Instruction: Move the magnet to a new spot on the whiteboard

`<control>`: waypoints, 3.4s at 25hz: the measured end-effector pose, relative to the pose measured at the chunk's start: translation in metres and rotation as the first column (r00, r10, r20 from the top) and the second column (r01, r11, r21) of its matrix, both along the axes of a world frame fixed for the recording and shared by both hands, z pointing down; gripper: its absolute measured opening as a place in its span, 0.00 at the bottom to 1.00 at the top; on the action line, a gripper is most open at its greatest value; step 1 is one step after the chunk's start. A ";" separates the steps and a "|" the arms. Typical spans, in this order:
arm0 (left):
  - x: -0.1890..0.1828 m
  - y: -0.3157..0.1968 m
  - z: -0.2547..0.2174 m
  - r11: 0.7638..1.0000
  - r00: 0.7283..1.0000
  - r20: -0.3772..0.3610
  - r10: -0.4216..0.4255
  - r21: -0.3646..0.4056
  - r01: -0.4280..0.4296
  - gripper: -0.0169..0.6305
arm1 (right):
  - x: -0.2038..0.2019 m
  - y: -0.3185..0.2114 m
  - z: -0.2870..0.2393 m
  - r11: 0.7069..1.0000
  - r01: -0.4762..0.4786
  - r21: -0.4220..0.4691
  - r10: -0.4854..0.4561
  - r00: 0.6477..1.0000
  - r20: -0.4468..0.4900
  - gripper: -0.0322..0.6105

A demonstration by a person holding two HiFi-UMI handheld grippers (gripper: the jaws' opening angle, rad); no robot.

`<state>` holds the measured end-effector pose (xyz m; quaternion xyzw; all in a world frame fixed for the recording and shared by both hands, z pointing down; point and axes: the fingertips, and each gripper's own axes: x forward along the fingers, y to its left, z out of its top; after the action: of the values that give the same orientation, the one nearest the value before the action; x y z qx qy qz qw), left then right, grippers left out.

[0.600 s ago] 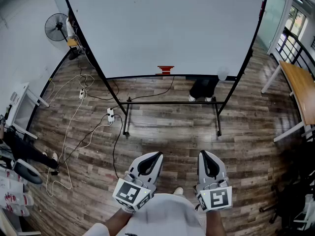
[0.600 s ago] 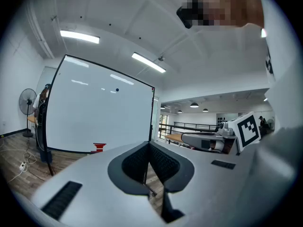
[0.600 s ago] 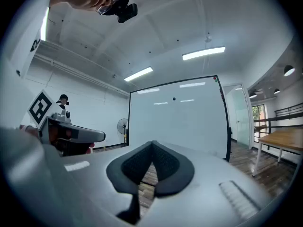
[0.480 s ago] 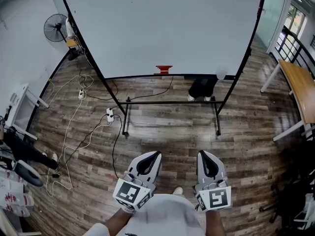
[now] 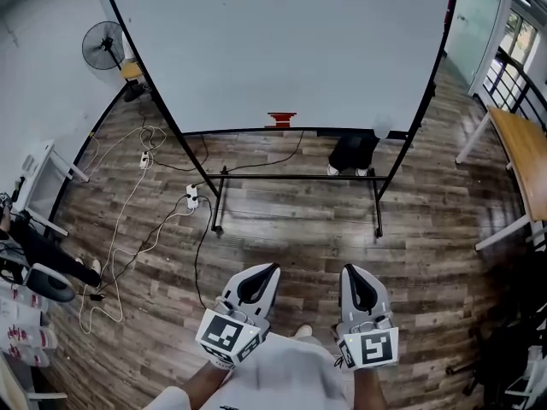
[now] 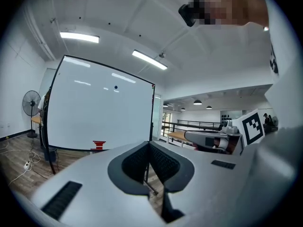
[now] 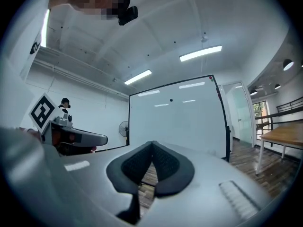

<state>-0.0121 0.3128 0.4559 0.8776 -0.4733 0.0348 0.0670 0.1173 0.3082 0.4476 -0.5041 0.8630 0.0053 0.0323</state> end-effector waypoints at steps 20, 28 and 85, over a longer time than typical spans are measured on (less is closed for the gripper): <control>-0.016 -0.115 0.009 1.000 0.999 -0.046 0.002 -0.015 -0.003 0.03 | -0.014 -0.113 -0.002 1.000 0.017 0.022 -0.017 0.999 -0.031 0.06; -0.056 -0.242 -0.003 0.998 0.998 -0.033 0.051 -0.033 -0.052 0.03 | -0.061 -0.243 -0.024 0.999 -0.015 0.040 0.017 0.999 -0.044 0.06; -0.034 -0.508 -0.140 0.981 0.997 0.011 0.082 0.175 -0.083 0.03 | -0.102 -0.516 -0.201 0.905 0.064 0.421 -0.031 0.996 -0.086 0.21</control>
<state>-0.0461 -0.1948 0.3164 0.8990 -0.4378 -0.0026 -0.0127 0.0152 -0.2076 0.2467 -0.4634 0.8539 0.2110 0.1074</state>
